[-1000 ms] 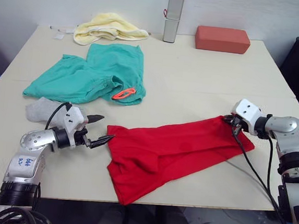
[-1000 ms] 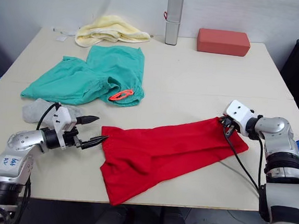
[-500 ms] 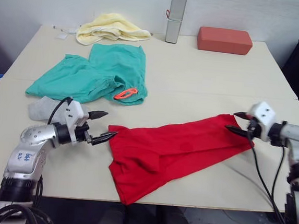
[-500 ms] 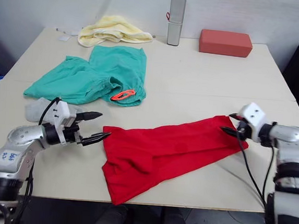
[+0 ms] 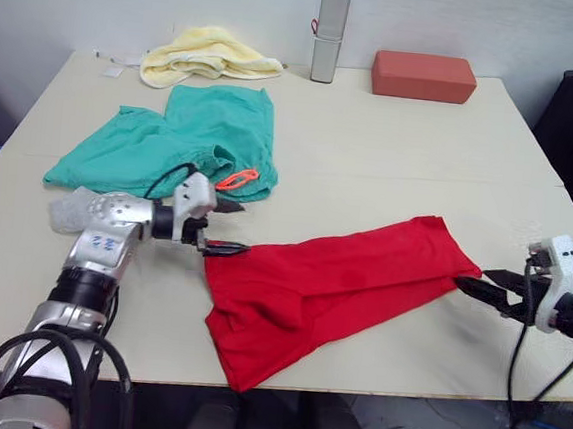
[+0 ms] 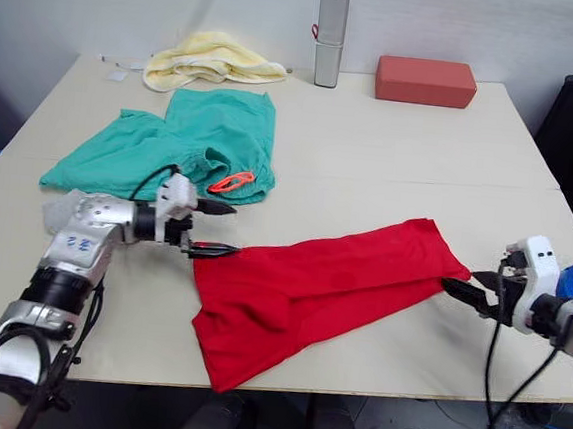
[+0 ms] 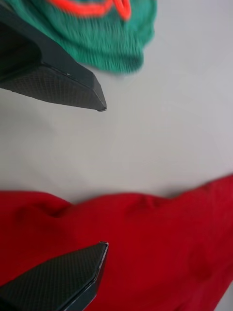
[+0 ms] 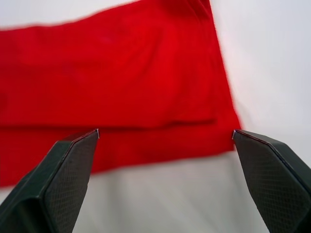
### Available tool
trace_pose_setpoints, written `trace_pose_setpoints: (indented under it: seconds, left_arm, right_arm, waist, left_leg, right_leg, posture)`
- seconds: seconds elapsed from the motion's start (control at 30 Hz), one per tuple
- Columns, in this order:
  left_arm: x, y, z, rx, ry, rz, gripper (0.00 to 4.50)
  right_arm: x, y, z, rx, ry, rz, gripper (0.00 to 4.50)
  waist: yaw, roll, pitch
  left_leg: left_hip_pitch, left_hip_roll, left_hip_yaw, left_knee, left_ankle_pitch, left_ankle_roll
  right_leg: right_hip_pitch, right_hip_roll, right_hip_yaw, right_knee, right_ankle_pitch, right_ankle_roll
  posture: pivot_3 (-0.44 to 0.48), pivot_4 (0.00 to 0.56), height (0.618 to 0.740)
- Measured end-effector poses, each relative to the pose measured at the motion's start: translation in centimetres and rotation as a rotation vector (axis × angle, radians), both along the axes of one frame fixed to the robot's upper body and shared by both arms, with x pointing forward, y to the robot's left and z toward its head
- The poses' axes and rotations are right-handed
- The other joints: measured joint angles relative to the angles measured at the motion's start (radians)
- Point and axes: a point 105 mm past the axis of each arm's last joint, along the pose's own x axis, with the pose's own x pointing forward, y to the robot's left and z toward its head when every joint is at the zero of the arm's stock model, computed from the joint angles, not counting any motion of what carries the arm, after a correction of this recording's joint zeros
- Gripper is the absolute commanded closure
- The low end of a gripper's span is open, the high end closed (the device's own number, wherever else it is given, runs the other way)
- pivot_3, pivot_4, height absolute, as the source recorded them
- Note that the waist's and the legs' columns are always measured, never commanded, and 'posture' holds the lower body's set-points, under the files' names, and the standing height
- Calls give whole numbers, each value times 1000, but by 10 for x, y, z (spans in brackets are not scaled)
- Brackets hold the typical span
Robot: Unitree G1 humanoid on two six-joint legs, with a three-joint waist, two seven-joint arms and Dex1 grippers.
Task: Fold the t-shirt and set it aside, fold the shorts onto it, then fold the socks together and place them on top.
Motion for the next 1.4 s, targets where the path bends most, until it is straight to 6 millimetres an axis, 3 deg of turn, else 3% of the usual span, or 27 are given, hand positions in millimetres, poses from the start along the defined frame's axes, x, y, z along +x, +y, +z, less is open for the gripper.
trace_pose_setpoints:
  seconds: [0.27, 0.3, 0.37, 0.77, 1.07, 1.3, 1.4]
  left_arm:
    - [9, -5, -24, 52, 67, 33, 0]
    - [10, -6, -24, 55, 70, 31, 185]
    - [10, -6, -24, 58, 72, 32, 582]
    - [4, -7, -28, 42, 108, 12, 4380]
    - [2, -4, -30, 21, 119, 34, 4475]
    - [-1, -2, -31, 12, 147, 47, 4475]
    - [-2, -1, -31, 13, 154, 51, 4500]
  right_arm:
    - [-3, 5, -10, -36, 39, -134, 41]
    - [-2, 4, -10, -42, 40, -144, 14]
    - [-2, 3, -10, -52, 41, -161, 0]
    - [-9, -8, -4, -49, 87, -230, 0]
    - [-16, -20, 5, -49, 102, -275, 0]
    - [-1, -1, -11, 5, 108, -279, 0]
    - [12, 5, -12, 8, 76, -280, 689]
  waist:
    - [16, -2, -1]
    - [19, -2, -1]
    - [22, -2, -1]
    - [25, -2, -1]
    - [24, -1, -2]
    - [19, -4, -5]
    - [15, -5, -6]
  left_leg:
    - [-2, -1, 0, 2, 0, 1]
    - [-2, -1, 0, 3, -1, 2]
    - [-2, -1, 0, 3, -2, 4]
    - [-2, -1, 0, 4, -3, 7]
    - [-1, -1, 0, 3, -3, 8]
    - [0, 0, 0, 3, -3, 8]
    - [1, 0, 0, 3, -3, 8]
  right_leg:
    - [-1, 0, 0, 0, 0, 1]
    - [-1, 0, 0, 1, 0, 1]
    - [0, 0, 0, 1, 0, 1]
    - [0, 0, 0, 1, 1, 1]
    - [0, 0, 1, 1, 1, 1]
    - [1, 0, 1, 1, 1, 1]
    - [1, 0, 1, 1, 1, 1]
  posture:
    - [0, 150, 740]
    - [0, 150, 740]
    - [0, 150, 740]
    - [0, 150, 740]
    - [0, 150, 740]
    - [0, 150, 740]
    - [0, 150, 740]
